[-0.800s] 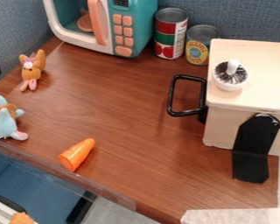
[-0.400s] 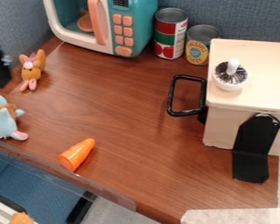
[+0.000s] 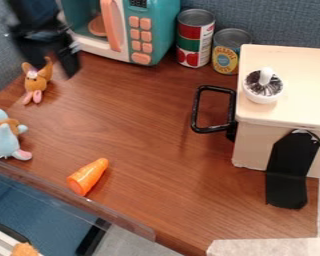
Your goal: Remove the silver plate from the top of the drawer and put it on the lower side of the table
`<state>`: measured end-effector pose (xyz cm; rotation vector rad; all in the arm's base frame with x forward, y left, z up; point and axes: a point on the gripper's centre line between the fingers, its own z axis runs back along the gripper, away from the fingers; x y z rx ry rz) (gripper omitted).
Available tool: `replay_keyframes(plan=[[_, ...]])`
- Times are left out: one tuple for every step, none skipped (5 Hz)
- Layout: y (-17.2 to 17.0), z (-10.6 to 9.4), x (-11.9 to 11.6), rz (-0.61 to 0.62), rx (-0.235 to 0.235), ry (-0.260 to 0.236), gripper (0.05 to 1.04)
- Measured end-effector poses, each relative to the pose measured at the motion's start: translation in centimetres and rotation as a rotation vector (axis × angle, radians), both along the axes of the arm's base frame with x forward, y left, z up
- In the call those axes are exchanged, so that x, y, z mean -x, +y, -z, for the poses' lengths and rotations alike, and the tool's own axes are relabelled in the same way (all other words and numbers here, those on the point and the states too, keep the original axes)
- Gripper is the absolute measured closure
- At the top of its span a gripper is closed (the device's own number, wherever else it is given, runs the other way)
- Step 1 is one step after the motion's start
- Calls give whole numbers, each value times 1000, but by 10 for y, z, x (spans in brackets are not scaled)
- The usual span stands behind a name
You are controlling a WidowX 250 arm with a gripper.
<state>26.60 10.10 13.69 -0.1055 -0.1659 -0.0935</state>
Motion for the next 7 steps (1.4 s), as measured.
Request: replay_keyframes(plan=[[-47,-27,-27,121,35,-52,83],[-99,-45,-45,194,13,-90,83],[-149,-48,-55,239,-18,-102,83],[-176,-37,-59,295,-52,-86,83],[-194,-27,-62,335,-62,-90,83],[-198,-16,-65,344,-77,-75,83],[-205,-2,-67,351,-74,-45,86]])
